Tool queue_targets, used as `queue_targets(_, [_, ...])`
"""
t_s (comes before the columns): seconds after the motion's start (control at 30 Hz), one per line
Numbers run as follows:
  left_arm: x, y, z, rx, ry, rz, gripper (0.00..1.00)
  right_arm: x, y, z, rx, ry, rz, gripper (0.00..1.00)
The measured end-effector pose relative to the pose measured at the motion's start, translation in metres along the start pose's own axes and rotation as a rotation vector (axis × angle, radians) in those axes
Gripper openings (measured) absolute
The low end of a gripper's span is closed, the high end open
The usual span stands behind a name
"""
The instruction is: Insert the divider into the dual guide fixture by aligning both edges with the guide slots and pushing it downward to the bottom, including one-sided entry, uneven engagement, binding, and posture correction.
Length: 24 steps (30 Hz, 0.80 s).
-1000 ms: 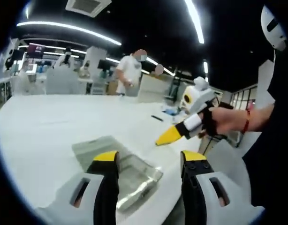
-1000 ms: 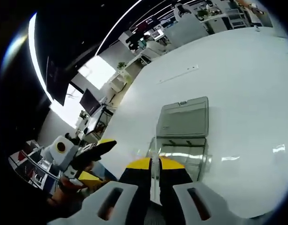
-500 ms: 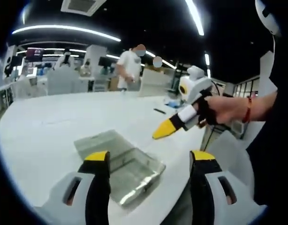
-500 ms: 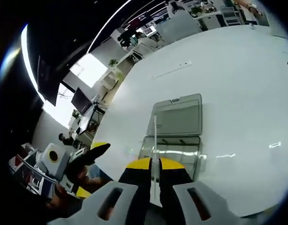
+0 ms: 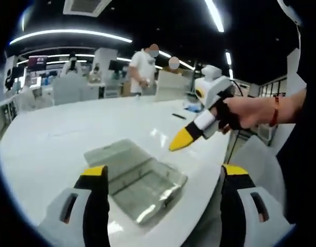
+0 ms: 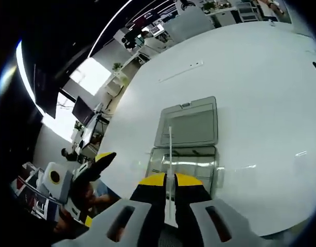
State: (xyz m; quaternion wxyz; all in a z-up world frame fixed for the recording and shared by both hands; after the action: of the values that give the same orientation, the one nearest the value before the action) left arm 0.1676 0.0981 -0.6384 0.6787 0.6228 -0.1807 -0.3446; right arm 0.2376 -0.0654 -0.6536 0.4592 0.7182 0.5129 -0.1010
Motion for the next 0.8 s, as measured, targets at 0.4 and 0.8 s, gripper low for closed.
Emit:
queue_targets(0.4, [0.003,-0.002,0.0,-0.039,-0.03,-0.003,0.99,0.003,-0.004,0.002,0.016,-0.009,-0.014,0.0])
queue_targets(0.8, [0.003,-0.001,-0.006,-0.062,-0.037,0.016,0.99,0.011,-0.005,0.005,0.012,-0.04,-0.035,0.0])
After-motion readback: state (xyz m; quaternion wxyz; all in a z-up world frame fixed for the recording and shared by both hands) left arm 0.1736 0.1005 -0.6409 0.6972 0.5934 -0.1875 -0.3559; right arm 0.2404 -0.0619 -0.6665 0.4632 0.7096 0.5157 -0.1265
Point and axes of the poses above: the point that each gripper's makers call its tool centre point, and the gripper's own axes: x roughly forward along the fingers, z roughly to its right, y roughly out of its top, the point moved 7 cm from there along -x, roughly backward along the fingers, and after that the axes turned 7 degrees about z, right-handed, at the moved point
